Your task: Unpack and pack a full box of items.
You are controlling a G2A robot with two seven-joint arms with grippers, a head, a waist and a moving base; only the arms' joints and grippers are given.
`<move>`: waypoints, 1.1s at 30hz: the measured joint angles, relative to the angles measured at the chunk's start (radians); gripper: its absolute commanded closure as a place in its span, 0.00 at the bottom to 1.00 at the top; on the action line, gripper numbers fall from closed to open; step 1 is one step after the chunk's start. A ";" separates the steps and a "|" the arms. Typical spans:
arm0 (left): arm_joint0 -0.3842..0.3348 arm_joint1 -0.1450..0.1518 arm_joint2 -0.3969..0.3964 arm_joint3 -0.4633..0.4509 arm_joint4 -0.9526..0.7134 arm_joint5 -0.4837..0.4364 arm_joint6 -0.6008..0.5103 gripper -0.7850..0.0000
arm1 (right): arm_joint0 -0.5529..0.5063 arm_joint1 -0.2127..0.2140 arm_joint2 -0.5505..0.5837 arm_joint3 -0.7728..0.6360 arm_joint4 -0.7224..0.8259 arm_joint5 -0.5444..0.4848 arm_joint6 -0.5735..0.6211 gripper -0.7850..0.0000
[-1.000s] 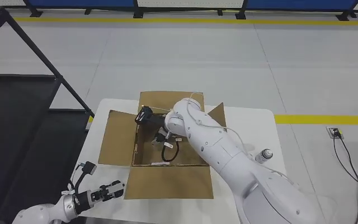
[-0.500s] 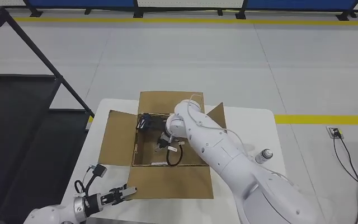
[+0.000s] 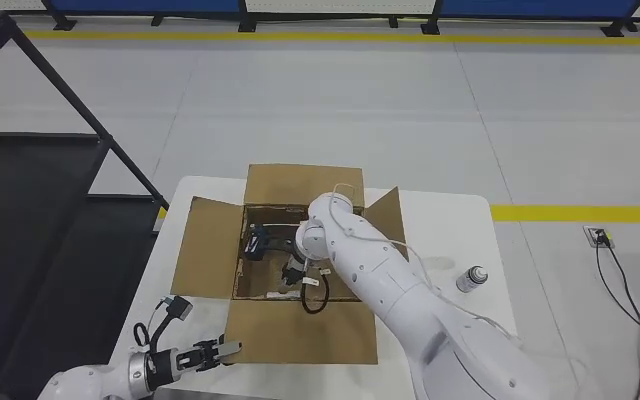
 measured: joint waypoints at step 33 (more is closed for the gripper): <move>0.007 0.026 -0.076 0.053 -0.040 -0.021 0.017 0.00 | -0.041 -0.082 -0.018 0.109 -0.008 -0.033 -0.036 0.00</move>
